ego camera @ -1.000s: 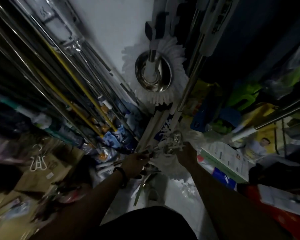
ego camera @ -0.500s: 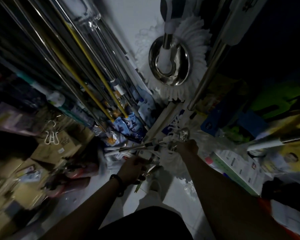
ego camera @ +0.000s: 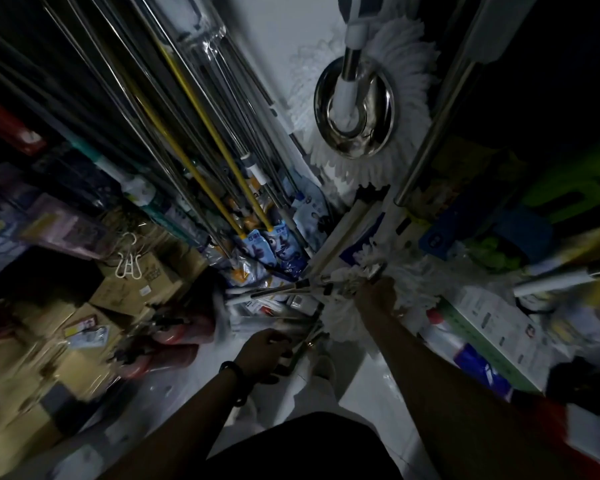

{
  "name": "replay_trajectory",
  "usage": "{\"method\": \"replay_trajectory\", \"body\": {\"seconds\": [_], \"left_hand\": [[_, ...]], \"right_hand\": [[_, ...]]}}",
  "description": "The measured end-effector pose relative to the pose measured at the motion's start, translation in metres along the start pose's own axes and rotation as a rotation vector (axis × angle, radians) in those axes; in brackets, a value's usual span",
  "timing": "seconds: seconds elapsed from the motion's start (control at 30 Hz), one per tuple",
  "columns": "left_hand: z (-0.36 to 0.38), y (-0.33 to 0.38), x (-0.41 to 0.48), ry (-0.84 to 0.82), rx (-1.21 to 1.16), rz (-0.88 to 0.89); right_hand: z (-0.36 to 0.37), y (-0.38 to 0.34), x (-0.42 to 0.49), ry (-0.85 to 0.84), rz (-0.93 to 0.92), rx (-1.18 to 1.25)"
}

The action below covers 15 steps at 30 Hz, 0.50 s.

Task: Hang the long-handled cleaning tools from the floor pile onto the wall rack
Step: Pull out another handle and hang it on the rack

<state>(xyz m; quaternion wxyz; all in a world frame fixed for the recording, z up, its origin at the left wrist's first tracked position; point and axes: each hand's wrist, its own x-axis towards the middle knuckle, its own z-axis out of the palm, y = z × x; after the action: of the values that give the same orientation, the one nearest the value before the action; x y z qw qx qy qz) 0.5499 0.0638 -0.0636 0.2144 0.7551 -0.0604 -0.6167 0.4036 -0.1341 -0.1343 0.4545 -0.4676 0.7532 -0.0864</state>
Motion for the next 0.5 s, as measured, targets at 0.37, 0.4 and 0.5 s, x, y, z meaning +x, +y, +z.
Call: {"method": "replay_trajectory", "body": {"seconds": [0.37, 0.4, 0.5], "left_hand": [[-0.037, -0.018, -0.034, -0.092, -0.111, 0.081], [-0.04, -0.025, -0.036, -0.09, -0.177, 0.068], [-0.048, -0.047, -0.038, -0.087, -0.449, 0.041]], "right_hand": [[0.01, 0.021, -0.159, -0.013, -0.375, 0.218], [0.006, 0.022, -0.176, 0.001, -0.402, 0.224], [-0.006, 0.026, -0.223, 0.085, -0.486, 0.217]]}}
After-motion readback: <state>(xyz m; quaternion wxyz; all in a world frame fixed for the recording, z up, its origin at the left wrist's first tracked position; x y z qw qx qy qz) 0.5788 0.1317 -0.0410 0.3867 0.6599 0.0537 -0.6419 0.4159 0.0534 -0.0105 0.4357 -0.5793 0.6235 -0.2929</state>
